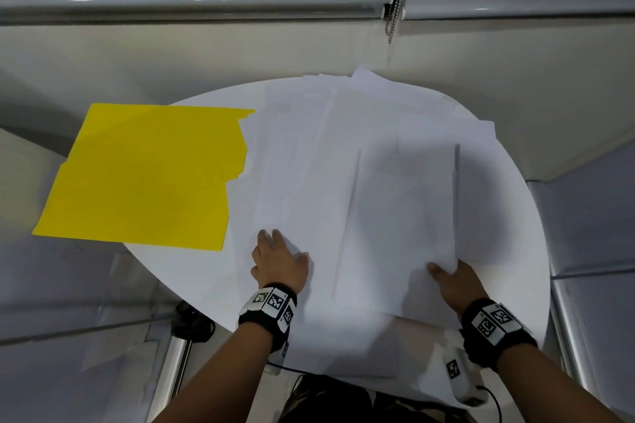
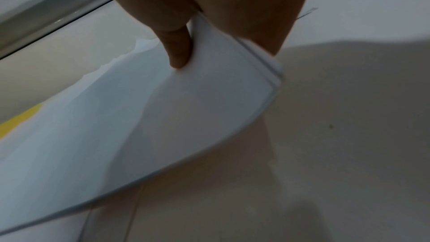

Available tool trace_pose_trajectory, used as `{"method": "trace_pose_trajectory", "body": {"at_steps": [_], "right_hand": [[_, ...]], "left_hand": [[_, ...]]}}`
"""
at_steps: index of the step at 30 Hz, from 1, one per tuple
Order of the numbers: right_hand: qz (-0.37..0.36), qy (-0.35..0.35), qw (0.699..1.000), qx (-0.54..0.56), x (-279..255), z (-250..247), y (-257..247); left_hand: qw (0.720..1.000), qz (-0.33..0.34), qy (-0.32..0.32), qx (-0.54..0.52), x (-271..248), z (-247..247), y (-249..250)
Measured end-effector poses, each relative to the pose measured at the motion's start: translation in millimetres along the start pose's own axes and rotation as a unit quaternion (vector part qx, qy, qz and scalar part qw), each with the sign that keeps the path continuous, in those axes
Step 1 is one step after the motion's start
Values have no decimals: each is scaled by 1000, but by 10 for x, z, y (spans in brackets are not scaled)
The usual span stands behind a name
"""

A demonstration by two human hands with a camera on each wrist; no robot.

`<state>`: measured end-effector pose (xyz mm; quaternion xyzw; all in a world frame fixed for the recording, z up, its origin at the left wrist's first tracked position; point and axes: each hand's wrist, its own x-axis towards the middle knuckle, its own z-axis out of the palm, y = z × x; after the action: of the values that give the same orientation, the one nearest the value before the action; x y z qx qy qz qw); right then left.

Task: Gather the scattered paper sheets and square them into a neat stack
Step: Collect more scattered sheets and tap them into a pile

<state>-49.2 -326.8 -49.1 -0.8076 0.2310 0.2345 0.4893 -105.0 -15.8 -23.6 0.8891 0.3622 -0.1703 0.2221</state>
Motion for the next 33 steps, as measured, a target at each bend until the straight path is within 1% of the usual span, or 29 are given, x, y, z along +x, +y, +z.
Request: {"method": "trace_pose_trajectory", "body": {"at_steps": [6,9,11,13,15,17,19,22,23,24,25,27,28,29,30,31,33], "right_hand": [[-4,1,1000,-16,-17,9,-2],[-4,6,1000,-26,-41,6,-29],[-4,6,1000,-24,-51,5,-37],[-4,2,1000,-26,-74,11,-53],[-1,1,1000,-21,-83,22,-35],[-1,-3,1000,-23,-106,38,-27],[2,-14,1000,-25,-126,64,-19],[-4,-35,998,-48,-183,94,-58],[-7,-41,998,-57,-196,100,-72],[-11,-43,997,-64,-205,101,-80],[-11,-44,997,-70,-212,104,-90],[-6,-46,996,-75,-221,109,-110],[-5,-47,996,-75,-221,108,-117],[-2,-49,996,-75,-221,106,-125],[-3,-50,996,-77,-227,105,-134],[-3,-49,996,-80,-232,107,-143],[-8,-50,996,-79,-241,106,-150]], "left_hand": [[999,-39,2,-39,0,-65,107],[998,-45,2,-49,-15,-92,153],[997,-45,17,-64,-55,-98,172],[993,-24,25,-112,-92,-106,173],[977,7,1,-214,-133,-147,179],[960,14,-14,-278,-176,-240,175],[954,13,16,-298,-184,-383,156],[946,28,100,-307,-71,-676,47],[944,38,117,-307,-11,-768,-8],[945,50,109,-306,52,-842,-62],[951,62,74,-294,120,-889,-124],[973,86,-30,-212,214,-919,-250],[980,91,-65,-164,249,-917,-314],[984,88,-71,-136,289,-908,-374],[987,77,-55,-131,316,-918,-419],[987,64,-28,-142,339,-949,-454],[983,61,29,-168,338,-1082,-450]]}}
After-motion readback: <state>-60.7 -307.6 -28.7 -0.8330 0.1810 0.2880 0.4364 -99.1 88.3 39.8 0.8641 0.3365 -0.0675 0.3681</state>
